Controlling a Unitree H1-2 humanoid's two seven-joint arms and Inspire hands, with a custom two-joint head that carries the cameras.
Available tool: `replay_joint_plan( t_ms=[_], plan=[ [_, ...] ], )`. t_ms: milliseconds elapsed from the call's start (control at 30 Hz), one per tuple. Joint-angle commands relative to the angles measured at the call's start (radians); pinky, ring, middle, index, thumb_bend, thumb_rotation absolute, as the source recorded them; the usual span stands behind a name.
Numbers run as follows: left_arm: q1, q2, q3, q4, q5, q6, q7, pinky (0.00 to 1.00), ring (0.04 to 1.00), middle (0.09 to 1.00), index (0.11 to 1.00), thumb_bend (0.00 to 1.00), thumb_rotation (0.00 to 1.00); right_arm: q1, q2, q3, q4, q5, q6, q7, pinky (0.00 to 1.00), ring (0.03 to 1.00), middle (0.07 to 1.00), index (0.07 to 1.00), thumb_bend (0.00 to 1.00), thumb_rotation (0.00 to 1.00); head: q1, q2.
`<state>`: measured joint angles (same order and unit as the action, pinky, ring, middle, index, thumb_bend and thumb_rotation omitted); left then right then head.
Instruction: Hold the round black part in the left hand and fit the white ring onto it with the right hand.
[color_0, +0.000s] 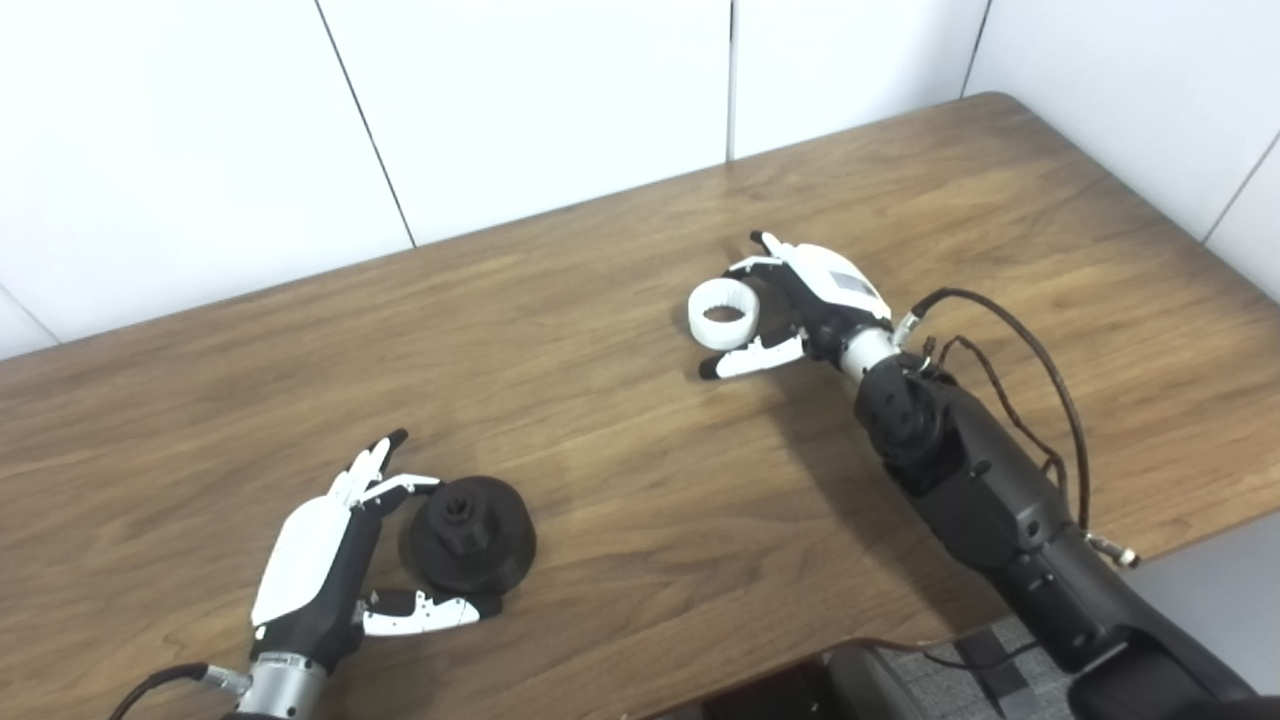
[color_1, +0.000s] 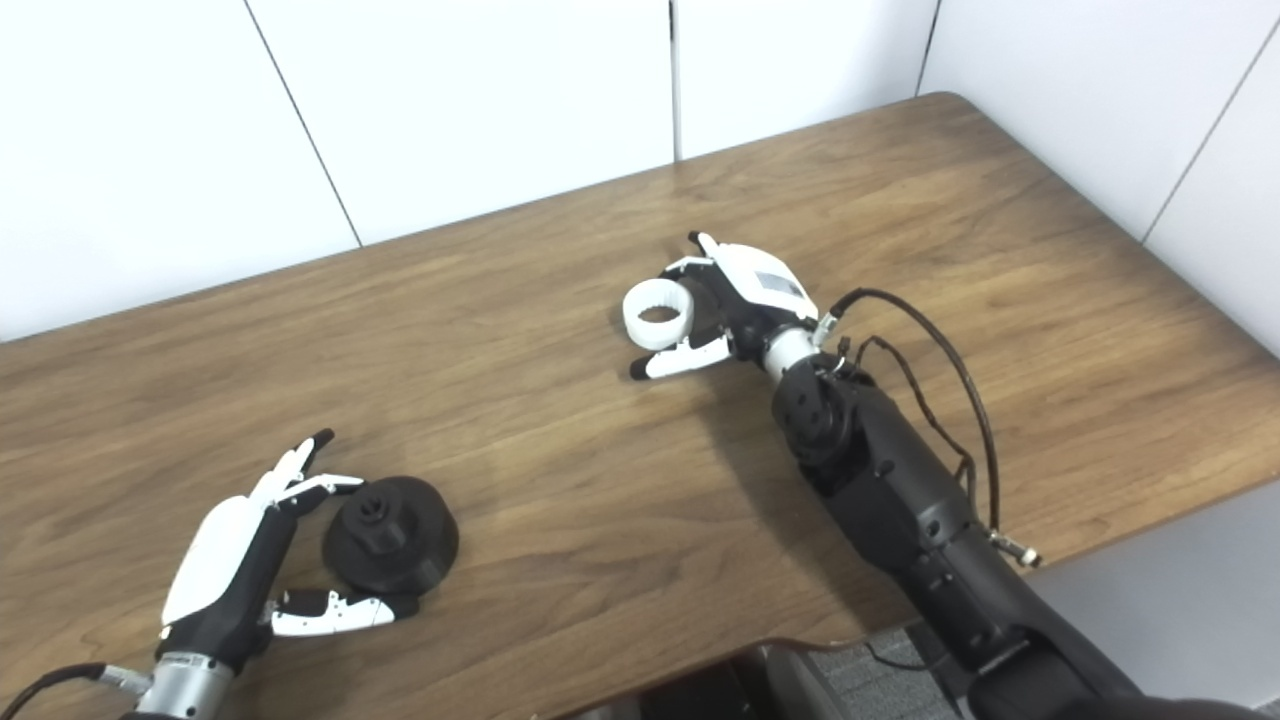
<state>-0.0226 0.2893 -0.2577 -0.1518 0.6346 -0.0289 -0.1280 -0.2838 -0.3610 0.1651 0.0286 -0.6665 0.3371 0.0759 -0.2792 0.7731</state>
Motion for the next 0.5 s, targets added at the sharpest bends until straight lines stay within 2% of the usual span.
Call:
replay_joint_plan(
  t_ms=[0,267,467],
  plan=[
    [-0.008,0.009,0.004,-0.026,0.012,-0.001,-0.003,0.99,1.000,1.000,0.608,0.92,0.37,-0.026,-0.002,-0.006,0.002,0.000,-0.043,-0.041,0.94,0.978,0.980,0.703,0.91,0.43,0.001,0.002],
    [-0.006,0.009,0.001,-0.031,0.016,-0.004,0.000,1.00,1.000,1.000,0.607,0.92,0.37,-0.010,0.012,-0.002,0.029,-0.013,-0.079,-0.112,0.93,0.955,0.942,0.656,0.86,0.36,0.008,0.007],
    [-0.007,0.008,0.003,-0.035,0.009,0.004,-0.008,1.00,1.000,1.000,0.607,0.92,0.36,-0.005,0.018,-0.008,0.048,-0.008,-0.118,-0.163,0.93,0.937,0.910,0.611,0.82,0.27,0.010,0.009]
  ],
)
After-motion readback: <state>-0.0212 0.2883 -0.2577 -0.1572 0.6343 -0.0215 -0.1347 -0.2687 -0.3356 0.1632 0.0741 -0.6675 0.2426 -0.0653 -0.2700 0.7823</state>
